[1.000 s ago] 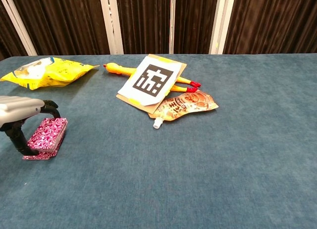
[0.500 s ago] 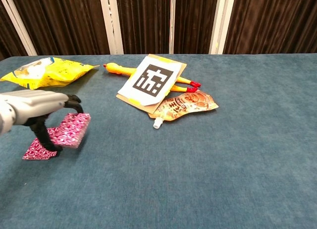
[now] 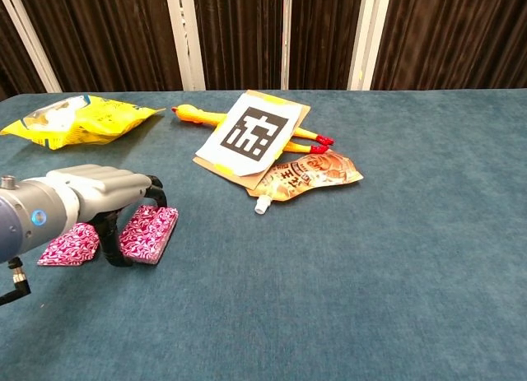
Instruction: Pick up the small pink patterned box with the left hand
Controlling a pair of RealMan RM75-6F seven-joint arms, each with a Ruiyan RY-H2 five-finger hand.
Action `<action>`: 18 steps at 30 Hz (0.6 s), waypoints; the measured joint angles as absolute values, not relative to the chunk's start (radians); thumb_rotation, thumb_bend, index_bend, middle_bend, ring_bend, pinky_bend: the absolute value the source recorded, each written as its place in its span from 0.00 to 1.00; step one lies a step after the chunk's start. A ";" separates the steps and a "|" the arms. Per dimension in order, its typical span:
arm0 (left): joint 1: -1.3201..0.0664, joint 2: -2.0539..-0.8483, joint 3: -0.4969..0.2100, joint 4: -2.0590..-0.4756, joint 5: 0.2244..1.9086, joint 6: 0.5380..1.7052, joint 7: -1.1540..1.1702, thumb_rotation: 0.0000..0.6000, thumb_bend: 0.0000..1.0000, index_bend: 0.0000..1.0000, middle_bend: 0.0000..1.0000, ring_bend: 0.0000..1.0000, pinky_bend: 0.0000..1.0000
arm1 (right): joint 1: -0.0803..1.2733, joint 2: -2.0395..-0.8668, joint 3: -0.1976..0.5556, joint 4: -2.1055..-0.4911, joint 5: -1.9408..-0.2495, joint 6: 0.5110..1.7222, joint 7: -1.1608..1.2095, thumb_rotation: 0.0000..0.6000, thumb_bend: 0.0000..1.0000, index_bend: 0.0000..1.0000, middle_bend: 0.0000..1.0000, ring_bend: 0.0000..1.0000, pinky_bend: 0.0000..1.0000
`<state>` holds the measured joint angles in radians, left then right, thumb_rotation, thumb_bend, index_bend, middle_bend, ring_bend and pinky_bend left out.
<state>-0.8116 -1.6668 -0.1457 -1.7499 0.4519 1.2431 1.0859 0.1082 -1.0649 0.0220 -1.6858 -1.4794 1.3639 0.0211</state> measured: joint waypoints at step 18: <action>-0.855 -1.670 -0.147 -1.756 0.382 1.270 1.100 1.00 0.31 0.26 0.00 0.00 0.00 | 0.107 -1.066 0.023 -1.685 -1.480 1.367 0.025 1.00 0.36 0.00 0.00 0.00 0.02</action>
